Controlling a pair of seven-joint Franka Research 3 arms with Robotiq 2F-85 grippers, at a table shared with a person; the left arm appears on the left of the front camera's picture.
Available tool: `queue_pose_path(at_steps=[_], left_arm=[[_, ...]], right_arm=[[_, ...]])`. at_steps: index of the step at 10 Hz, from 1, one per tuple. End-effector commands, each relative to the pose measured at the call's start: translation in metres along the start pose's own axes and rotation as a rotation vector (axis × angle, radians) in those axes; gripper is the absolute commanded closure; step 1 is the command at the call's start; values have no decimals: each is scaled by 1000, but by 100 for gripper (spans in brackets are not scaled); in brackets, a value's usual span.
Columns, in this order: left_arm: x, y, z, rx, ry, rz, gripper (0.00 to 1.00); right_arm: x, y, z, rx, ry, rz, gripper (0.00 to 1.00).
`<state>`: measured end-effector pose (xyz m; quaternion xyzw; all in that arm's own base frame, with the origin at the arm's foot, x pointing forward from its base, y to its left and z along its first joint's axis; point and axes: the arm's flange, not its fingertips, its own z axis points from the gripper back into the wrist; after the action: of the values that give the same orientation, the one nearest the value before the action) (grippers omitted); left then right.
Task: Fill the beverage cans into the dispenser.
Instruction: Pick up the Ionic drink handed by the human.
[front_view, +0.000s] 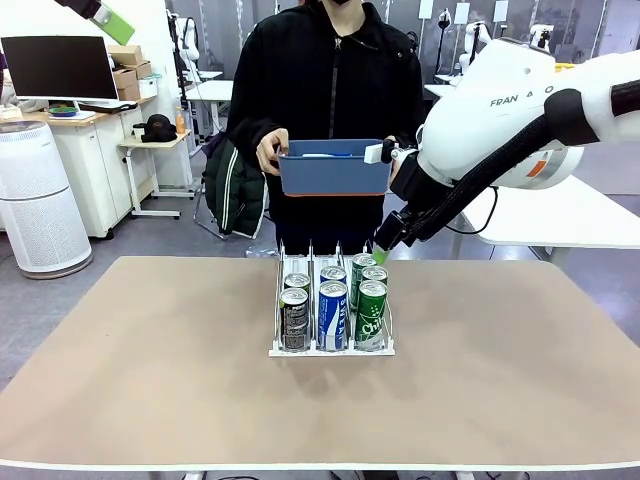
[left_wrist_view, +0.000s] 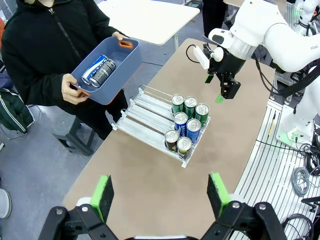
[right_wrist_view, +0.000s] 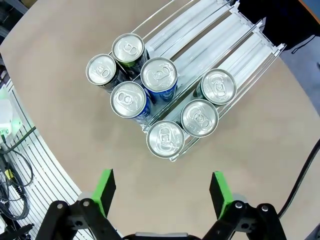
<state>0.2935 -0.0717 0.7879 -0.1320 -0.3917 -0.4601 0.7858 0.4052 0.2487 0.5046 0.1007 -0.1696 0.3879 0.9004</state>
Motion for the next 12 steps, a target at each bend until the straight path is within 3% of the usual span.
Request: queue_pose_path(at_steps=[1,12], left_arm=[[0,1,0,5,2,4,0],[0,1,0,5,2,4,0]], right_arm=[[2,1,-1,3,9,-6,0],[0,0,0,0,0,0,0]])
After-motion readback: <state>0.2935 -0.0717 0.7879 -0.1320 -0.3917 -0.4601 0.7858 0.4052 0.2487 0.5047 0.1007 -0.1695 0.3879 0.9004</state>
